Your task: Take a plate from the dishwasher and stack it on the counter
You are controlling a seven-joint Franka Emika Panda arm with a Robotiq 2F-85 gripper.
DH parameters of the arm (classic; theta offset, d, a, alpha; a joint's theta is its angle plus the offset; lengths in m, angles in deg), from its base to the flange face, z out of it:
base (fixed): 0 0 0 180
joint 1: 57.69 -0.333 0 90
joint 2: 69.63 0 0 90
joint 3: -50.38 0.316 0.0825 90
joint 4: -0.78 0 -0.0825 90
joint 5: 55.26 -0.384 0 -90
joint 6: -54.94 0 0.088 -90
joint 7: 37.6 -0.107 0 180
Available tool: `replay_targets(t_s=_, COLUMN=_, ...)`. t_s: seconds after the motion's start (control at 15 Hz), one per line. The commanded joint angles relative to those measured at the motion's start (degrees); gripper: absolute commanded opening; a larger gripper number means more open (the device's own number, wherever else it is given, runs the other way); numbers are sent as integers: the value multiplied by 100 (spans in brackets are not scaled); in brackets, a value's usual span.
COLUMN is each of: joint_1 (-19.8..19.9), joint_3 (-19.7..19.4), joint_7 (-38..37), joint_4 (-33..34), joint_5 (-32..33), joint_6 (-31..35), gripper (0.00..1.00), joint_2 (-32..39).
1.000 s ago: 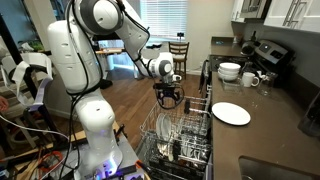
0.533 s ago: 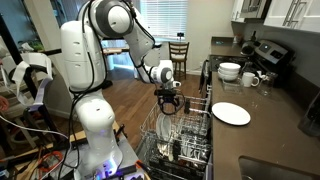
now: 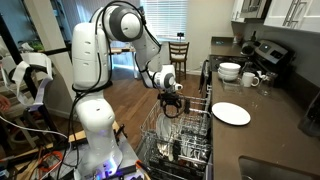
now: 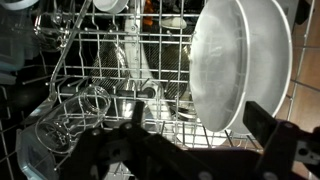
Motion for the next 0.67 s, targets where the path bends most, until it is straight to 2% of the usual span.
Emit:
replay_targets(t_s=0.0, joint_1=-52, joint_3=-61, joint_7=-20, joint_4=218, joint_5=-75, joint_6=182, gripper=100, joint_2=306)
replay_targets(t_s=0.2, joint_1=-28, joint_3=-36, joint_7=64, joint_4=316, joint_5=-190, joint_6=233, gripper=92, joint_2=464)
replay_targets(t_s=0.4, joint_1=32, joint_3=45, joint_7=220, joint_4=418, joint_5=-427, joint_6=271, gripper=99, joint_2=631)
replay_targets(t_s=0.6, joint_1=57, joint_3=102, joint_7=295, joint_4=510, joint_5=-650, joint_6=275, gripper=100, joint_2=782)
